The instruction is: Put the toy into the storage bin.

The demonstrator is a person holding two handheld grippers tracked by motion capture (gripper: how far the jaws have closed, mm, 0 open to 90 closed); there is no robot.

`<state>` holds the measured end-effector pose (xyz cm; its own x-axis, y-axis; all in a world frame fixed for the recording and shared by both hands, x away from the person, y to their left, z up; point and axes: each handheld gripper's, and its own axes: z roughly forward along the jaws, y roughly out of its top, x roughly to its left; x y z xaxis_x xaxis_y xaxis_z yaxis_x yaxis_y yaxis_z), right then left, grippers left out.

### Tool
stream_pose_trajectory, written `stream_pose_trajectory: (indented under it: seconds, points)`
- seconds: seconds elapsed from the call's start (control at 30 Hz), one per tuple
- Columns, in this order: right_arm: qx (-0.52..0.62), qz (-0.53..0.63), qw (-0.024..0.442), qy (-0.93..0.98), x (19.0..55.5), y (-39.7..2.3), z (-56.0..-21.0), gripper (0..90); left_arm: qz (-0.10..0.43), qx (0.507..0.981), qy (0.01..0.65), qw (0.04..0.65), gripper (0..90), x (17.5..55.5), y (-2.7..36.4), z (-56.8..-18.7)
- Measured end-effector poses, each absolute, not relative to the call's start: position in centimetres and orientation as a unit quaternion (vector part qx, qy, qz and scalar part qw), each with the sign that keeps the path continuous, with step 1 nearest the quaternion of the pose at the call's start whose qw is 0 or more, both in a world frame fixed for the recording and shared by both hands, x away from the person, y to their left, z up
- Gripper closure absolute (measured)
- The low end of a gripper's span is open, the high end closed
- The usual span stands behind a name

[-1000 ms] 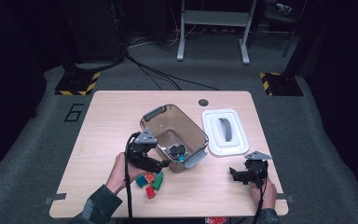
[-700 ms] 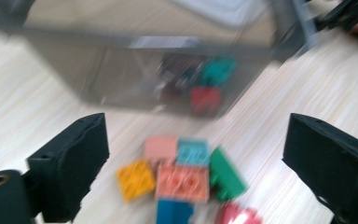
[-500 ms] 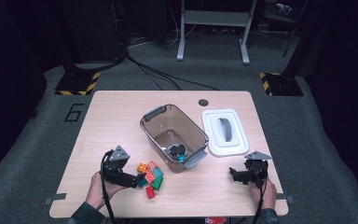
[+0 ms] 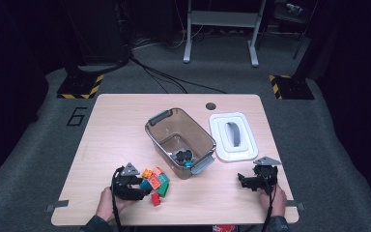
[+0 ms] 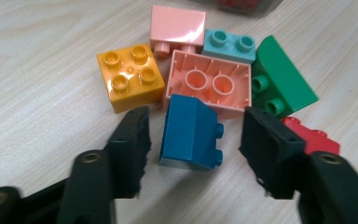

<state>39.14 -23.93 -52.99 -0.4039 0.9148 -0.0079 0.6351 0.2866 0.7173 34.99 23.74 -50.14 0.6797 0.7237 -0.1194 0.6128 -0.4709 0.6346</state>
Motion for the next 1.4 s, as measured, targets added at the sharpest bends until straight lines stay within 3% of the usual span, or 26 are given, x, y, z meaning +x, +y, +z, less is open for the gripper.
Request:
stream_pose_trajectory:
  seconds: [0.13, 0.23, 0.83, 1.03, 1.27, 1.4]
  points:
    - [0.503, 0.326, 0.215, 0.771, 39.1, -23.9, -53.0, 0.0, 0.083, 0.851, 0.395, 0.335, 58.1, 34.9, 23.8, -50.7]
    - [0.501, 0.324, 0.216, 0.773, 39.1, -23.9, -53.0, 0.0, 0.084, 0.849, 0.396, 0.339, 62.3, 34.8, 24.1, -50.8]
    - [0.501, 0.324, 0.216, 0.773, 39.1, -23.9, -53.0, 0.0, 0.095, 0.836, 0.402, 0.363, 68.0, 34.9, 25.3, -49.9]
    - [0.501, 0.324, 0.216, 0.773, 39.1, -23.9, -53.0, 0.0, 0.097, 0.838, 0.408, 0.349, 64.6, 35.2, 25.3, -50.3]
    - [0.501, 0.324, 0.215, 0.773, 39.1, -23.9, -53.0, 0.0, 0.095, 0.840, 0.417, 0.334, 45.9, 35.2, 25.0, -50.8]
    - [0.501, 0.324, 0.216, 0.773, 39.1, -23.9, -53.0, 0.0, 0.111, 0.842, 0.415, 0.326, 44.6, 35.3, 24.3, -51.0]
